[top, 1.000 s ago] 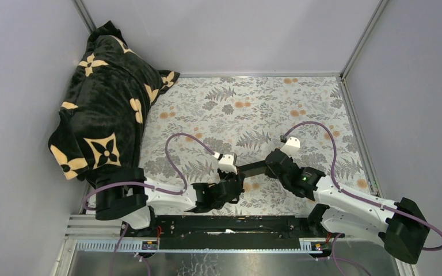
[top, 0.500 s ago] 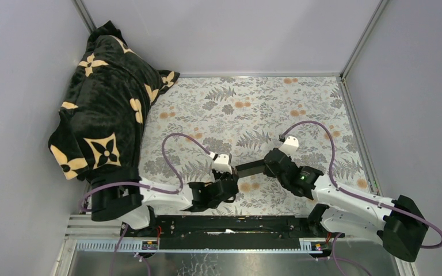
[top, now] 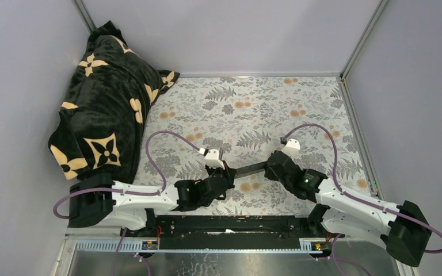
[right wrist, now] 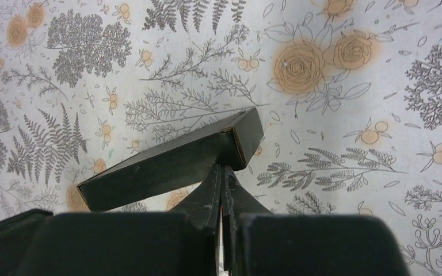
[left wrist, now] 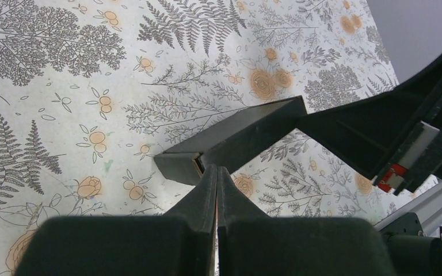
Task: Fold the paper box
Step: Close the paper box at the center of the board.
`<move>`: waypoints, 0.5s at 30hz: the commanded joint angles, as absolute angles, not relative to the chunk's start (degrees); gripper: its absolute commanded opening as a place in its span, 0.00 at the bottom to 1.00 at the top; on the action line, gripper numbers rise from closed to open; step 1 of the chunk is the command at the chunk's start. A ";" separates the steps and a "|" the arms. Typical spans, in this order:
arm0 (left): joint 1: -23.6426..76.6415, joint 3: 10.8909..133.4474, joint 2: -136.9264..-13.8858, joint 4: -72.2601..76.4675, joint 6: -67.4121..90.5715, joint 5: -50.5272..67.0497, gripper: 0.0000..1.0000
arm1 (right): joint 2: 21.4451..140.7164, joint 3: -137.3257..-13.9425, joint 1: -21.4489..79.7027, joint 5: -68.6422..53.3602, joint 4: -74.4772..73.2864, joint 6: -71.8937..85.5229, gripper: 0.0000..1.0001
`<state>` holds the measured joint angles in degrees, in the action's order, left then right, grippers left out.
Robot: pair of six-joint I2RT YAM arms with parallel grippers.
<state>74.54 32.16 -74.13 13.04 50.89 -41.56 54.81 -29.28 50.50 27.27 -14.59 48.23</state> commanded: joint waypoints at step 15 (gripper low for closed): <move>75.58 30.43 -73.76 7.83 55.35 -43.40 0.00 | 44.67 -26.65 50.81 24.02 -28.57 49.84 0.04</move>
